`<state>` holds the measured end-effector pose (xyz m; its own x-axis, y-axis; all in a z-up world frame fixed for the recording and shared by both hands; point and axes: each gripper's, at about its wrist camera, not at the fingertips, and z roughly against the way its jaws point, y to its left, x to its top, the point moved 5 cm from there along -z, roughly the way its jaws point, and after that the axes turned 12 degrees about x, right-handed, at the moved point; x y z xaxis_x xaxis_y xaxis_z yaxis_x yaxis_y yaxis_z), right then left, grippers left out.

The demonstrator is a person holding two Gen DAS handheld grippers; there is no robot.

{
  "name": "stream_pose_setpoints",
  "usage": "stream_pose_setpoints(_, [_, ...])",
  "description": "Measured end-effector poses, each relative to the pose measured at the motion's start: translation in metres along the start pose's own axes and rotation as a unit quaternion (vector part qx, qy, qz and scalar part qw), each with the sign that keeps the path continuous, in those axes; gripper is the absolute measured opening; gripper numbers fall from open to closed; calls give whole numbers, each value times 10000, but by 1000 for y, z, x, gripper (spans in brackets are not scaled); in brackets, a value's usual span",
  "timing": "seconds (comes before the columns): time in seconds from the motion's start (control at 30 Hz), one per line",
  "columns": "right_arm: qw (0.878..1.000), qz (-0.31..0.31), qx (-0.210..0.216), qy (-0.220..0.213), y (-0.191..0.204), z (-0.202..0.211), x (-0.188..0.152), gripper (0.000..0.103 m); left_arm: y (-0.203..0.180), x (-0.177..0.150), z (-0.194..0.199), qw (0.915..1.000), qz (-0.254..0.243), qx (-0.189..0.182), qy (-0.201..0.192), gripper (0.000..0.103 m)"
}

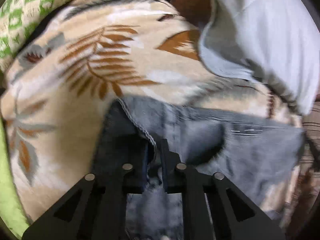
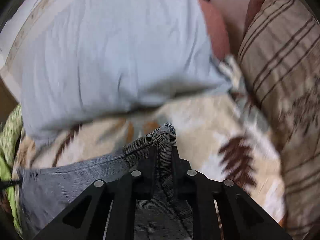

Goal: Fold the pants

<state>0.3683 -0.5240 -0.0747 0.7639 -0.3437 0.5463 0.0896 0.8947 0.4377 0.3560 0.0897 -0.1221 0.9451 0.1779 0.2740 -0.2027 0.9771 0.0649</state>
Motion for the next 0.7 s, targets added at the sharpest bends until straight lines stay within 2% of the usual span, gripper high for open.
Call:
stream_pose_setpoints(0.07, [9996,17,-209,212,-4,-19,4,13,3,5,-12,9996,143,222,21,7])
stream_pose_setpoints(0.17, [9945,-46,-650,819,-13,-59,-9,17,6,8,-12,9992,307,254,-31,7])
stream_pose_setpoints(0.27, [9974,-217,-576,374,-13,-42,-8,26,15,5,-8,9988,424,255,34,8])
stream_pose_setpoints(0.3, [9974,-352,-544,302,-16,-32,-9,26,18,2,-7,9986,475,219,77,9])
stream_pose_setpoints(0.4, [9972,-566,-472,149,-25,7,-21,28,36,-17,6,9976,672,100,132,23])
stream_pose_setpoints(0.47, [9965,-764,-333,28,-30,38,-39,43,42,-34,16,9962,815,-191,222,44])
stream_pose_setpoints(0.53, [9954,-891,-349,-24,-31,64,-64,53,45,-56,31,9943,933,-458,219,51])
stream_pose_setpoints(0.6, [9943,-990,-393,76,-31,84,-92,55,41,-77,44,9949,870,-491,164,56])
stream_pose_setpoints(0.67, [9928,-1100,-428,211,-26,100,-120,66,36,-102,56,9963,726,-438,139,64])
stream_pose_setpoints(0.7, [9918,-1170,-436,254,-22,107,-132,69,33,-113,61,9967,676,-419,140,64])
